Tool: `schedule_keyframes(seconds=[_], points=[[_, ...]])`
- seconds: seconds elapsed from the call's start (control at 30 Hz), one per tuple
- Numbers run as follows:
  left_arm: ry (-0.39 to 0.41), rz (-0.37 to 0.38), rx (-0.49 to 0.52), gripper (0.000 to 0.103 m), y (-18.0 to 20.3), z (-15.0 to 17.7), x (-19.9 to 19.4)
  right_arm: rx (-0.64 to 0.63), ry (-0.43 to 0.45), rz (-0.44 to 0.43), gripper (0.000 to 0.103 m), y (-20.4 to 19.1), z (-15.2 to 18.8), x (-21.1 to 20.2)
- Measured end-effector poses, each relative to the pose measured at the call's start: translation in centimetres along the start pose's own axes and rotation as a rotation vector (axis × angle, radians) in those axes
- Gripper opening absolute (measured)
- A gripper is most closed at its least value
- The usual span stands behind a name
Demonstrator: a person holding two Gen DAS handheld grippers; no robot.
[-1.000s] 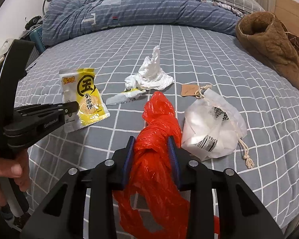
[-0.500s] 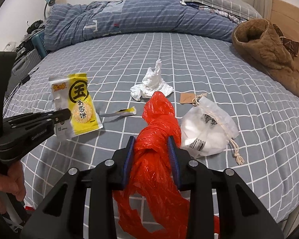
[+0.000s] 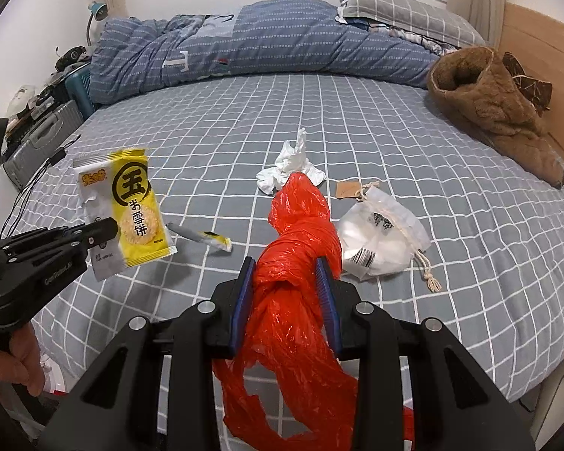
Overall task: Collect trash
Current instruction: 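Lift the yellow wrapper and red bag and carry them to the bin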
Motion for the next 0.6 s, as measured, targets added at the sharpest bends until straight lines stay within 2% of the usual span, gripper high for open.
schedule_keyframes(seconds=[0.6], points=[[0.031, 0.02, -0.007, 0.005, 1.0, 3.4, -6.9, -0.001, 0.023, -0.003, 0.032, -1.1, 1.8, -6.0]])
Point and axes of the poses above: each gripper's, at about its wrist camera, not at the fingertips, and x roughly the way its jaws point, y to its right, z to its underside, the point moved 9 cm from there along x, roughly the way its jaws point, and after that the axes turned 8 degrees about z, right-handed, at the moved point
